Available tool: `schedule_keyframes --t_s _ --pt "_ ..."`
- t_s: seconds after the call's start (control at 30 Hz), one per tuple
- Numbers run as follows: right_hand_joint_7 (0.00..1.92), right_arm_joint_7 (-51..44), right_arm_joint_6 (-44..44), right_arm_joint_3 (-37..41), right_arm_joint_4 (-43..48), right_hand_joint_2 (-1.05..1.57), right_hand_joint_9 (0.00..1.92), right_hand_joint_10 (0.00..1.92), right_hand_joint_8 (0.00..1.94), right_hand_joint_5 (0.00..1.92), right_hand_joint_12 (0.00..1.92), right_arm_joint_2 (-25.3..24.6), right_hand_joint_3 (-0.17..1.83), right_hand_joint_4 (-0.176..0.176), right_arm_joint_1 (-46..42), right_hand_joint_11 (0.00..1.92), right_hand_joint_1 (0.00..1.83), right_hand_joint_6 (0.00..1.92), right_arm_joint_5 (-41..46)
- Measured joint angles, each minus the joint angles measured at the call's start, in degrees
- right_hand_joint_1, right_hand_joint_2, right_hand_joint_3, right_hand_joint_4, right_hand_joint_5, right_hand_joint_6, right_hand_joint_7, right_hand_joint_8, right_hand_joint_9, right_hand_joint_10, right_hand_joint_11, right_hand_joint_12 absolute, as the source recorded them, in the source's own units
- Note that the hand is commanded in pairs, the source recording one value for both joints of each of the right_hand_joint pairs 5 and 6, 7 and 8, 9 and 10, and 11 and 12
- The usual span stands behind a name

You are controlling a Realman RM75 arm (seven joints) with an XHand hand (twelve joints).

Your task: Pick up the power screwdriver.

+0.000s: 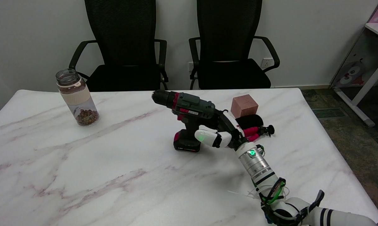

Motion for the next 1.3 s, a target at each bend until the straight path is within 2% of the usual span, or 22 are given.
schedule_keyframes --t_s 0.57,1.3 --pt "0.4 0.13 -2.01 -0.91 7.07 -0.01 0.51 0.51 0.4 0.4 0.54 -6.31 0.9 -0.021 2.93 0.54 0.83 0.4 -0.42" --pt "0.41 2.46 -2.5 -2.24 13.96 -0.03 0.47 0.47 0.41 0.41 0.47 -11.26 0.9 0.014 6.19 0.47 0.82 0.41 -0.37"
